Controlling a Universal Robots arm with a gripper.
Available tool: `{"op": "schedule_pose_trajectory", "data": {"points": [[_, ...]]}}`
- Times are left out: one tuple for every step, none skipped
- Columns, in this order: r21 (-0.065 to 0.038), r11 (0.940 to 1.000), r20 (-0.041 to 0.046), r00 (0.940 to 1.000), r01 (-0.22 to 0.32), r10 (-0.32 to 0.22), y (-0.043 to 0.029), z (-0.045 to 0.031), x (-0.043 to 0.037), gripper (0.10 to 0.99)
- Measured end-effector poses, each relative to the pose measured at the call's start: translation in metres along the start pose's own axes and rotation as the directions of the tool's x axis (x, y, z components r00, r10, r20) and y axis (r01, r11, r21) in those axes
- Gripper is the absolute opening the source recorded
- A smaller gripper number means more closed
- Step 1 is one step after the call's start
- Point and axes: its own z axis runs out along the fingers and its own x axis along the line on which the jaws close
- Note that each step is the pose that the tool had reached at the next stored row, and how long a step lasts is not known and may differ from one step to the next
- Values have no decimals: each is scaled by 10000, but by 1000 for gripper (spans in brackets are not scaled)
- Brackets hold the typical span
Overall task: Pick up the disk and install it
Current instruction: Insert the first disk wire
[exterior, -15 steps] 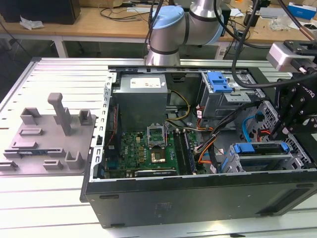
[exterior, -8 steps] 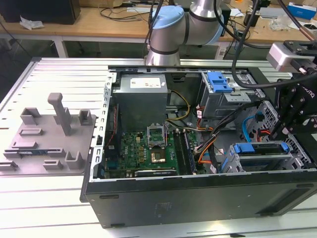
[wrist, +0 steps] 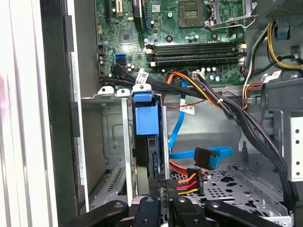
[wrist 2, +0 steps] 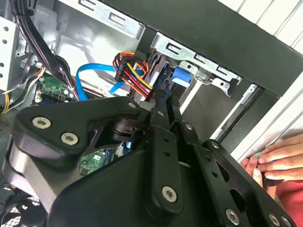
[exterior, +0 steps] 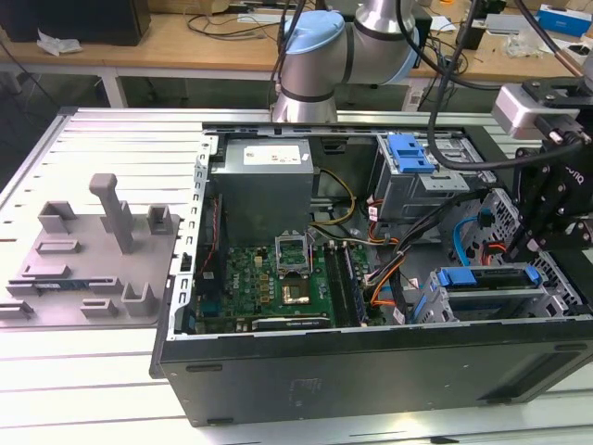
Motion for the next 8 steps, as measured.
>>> {"op": "schedule_pose_trajectory", "data": {"points": [[1, 10000, -2, 10000, 2, -2, 0, 1, 0, 169], [0, 10000, 0, 10000, 2, -2, 0, 2, 0, 169], [0, 10000, 2, 10000, 2, -2, 0, 3, -1, 169], [0, 10000, 3, 10000, 1, -1, 1, 3, 0, 169], [0, 10000, 5, 10000, 1, -1, 1, 4, 0, 169], [0, 10000, 4, 10000, 1, -1, 1, 4, 0, 169], [0, 10000, 4, 10000, 0, 0, 1, 4, 0, 169], [0, 10000, 2, 10000, -1, 1, 0, 4, 0, 169]]}}
